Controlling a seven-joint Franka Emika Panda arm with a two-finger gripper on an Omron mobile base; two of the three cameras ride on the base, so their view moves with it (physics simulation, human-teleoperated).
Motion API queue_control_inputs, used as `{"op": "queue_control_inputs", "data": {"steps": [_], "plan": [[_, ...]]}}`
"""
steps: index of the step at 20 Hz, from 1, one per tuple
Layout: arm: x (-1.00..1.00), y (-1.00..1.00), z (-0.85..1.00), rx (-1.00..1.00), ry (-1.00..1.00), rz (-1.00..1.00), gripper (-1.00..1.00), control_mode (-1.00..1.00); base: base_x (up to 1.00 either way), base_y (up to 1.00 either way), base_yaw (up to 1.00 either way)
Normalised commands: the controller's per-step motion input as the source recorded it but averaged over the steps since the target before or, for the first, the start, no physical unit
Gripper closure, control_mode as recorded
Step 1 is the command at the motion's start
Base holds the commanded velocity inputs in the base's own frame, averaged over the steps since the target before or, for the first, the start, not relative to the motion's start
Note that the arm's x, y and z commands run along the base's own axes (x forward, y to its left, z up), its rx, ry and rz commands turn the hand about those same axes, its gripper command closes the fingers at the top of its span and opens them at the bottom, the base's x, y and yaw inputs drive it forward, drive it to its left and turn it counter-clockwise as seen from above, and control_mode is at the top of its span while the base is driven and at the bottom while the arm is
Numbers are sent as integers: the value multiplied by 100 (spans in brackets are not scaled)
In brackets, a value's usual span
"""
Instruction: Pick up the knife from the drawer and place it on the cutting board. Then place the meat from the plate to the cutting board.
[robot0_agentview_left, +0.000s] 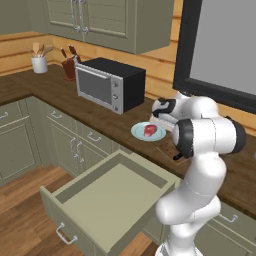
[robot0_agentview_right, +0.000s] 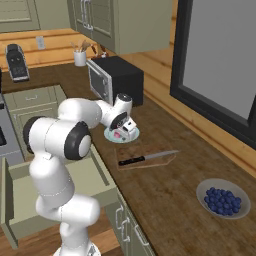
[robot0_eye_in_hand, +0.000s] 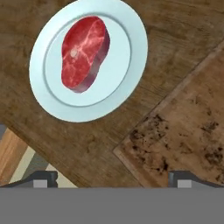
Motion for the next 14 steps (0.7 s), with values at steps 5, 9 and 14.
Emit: {"op": "queue_control_inputs", "data": {"steps": [5,9,14], "plan": [[34,28,1,-1,13,0,-100,-100,0,0,0],[36,19,-11,0,7,-1,-100,-100,0,0,0],[37,2,0,-2,4,-8,-100,-100,0,0,0]]}}
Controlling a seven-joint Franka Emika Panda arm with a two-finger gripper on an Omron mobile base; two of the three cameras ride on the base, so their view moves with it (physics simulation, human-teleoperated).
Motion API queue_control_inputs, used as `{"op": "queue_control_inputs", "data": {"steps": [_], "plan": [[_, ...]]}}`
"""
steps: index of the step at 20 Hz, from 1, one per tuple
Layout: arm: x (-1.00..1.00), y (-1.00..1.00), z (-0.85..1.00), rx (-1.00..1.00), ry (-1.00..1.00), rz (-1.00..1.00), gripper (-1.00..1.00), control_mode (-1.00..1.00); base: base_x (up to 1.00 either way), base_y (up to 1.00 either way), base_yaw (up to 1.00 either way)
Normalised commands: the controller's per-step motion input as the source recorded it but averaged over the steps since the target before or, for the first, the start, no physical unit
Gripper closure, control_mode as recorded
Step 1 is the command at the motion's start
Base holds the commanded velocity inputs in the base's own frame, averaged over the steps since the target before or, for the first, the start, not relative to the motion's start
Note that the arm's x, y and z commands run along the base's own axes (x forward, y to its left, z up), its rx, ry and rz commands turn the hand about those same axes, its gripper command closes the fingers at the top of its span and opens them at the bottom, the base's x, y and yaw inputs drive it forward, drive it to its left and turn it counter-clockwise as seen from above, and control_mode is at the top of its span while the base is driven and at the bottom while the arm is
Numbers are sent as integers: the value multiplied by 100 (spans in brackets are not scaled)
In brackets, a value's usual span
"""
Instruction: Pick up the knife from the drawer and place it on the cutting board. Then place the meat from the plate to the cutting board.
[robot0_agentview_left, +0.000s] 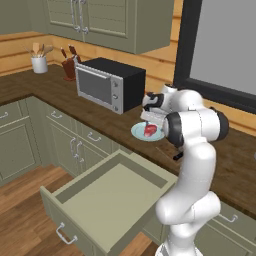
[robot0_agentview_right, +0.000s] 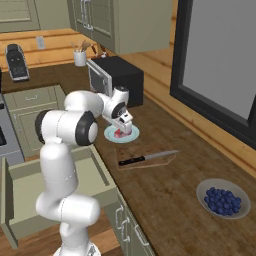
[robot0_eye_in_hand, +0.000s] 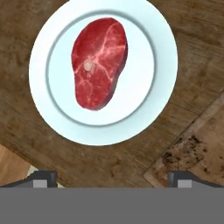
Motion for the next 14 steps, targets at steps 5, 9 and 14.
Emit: {"op": "queue_control_inputs", "data": {"steps": [5,9,14], "plan": [[10,0,-19,-12,7,-8,-100,-100,0,0,0],[3,9,-22,-12,6,-9,-100,-100,0,0,0],[13,0,-2,0,0,-8,-100,-100,0,0,0]]}}
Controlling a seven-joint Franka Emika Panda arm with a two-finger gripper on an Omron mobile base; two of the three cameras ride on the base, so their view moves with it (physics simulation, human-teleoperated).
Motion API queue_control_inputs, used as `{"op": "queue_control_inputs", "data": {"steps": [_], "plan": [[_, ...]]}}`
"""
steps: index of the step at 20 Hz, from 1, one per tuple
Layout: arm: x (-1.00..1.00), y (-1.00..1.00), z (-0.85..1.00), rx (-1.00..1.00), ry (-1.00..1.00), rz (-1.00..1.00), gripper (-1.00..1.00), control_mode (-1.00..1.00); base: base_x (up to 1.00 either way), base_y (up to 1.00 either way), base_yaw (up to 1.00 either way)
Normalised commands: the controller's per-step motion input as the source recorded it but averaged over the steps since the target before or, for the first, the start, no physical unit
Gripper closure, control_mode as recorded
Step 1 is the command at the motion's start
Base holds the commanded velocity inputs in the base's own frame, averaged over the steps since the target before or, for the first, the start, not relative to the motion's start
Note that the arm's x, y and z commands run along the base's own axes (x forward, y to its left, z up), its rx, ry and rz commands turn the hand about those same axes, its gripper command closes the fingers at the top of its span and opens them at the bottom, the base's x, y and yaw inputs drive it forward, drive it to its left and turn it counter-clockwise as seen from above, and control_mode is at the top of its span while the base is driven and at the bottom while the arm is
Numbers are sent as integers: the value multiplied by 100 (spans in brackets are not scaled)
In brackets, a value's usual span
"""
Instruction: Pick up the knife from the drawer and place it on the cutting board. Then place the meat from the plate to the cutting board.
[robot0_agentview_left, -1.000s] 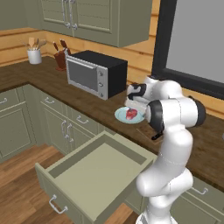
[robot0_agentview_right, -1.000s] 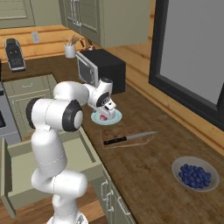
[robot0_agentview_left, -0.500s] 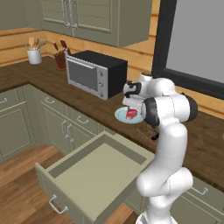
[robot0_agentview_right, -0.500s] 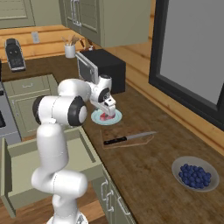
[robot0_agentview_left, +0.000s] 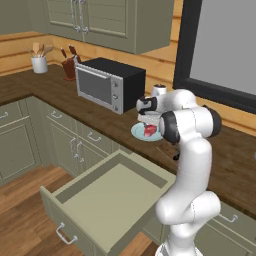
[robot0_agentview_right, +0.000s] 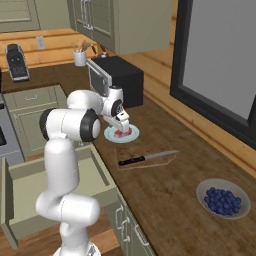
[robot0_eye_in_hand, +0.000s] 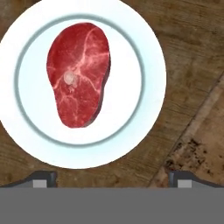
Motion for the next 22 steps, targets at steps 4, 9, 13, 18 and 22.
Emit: {"op": "queue_control_inputs", "data": {"steps": [4,9,13,18,22], "plan": [[5,2,-29,0,0,-9,-100,-100,0,0,0],[6,0,-27,-1,0,-12,-100,-100,0,0,0],[21,0,-6,0,1,-12,-100,-100,0,0,0],[20,1,-1,0,0,-8,-100,-100,0,0,0],[15,0,-2,1,0,-2,-100,-100,0,0,0]]}}
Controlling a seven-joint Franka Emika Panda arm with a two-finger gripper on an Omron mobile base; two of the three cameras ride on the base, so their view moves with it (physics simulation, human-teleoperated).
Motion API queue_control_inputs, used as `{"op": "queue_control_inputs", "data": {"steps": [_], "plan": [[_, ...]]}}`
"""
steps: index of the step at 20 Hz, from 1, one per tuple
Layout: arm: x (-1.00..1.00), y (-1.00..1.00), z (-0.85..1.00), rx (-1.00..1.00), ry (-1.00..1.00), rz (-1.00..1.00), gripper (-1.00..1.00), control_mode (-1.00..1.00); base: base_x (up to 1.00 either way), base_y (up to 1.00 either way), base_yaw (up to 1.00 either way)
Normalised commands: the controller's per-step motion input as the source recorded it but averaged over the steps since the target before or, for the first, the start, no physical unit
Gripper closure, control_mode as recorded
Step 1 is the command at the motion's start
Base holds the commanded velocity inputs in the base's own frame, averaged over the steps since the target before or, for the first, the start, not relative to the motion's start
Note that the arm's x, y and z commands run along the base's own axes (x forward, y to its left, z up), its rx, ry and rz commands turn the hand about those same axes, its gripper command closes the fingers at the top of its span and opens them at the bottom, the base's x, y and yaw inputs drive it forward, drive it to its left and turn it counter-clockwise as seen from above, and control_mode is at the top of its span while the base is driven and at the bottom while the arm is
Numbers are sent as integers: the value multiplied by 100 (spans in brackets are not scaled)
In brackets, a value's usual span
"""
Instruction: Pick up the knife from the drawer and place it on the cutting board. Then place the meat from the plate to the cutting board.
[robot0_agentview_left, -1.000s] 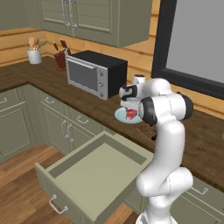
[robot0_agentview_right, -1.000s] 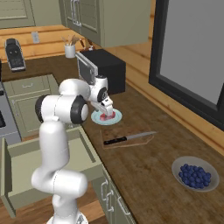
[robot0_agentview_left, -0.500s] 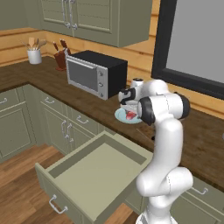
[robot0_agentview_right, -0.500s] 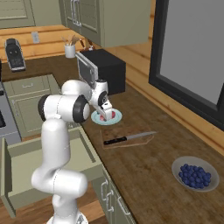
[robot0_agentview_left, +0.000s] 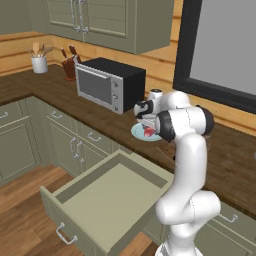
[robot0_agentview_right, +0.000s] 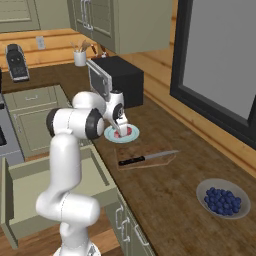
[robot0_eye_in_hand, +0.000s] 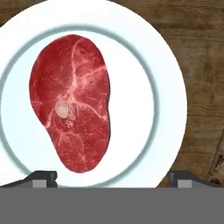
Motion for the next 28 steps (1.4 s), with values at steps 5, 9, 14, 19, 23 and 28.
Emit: {"op": "queue_control_inputs", "data": {"steps": [5,9,14,19,23,28], "plan": [[11,0,-28,0,0,0,-100,-100,0,0,0],[13,0,-29,-1,0,0,-100,-100,0,0,0],[13,1,-15,0,0,0,-100,-100,0,0,0],[16,0,-18,0,0,0,-100,-100,0,0,0],[11,0,-10,0,0,0,-100,-100,0,0,0],[6,0,-6,0,0,0,-100,-100,0,0,0]]}}
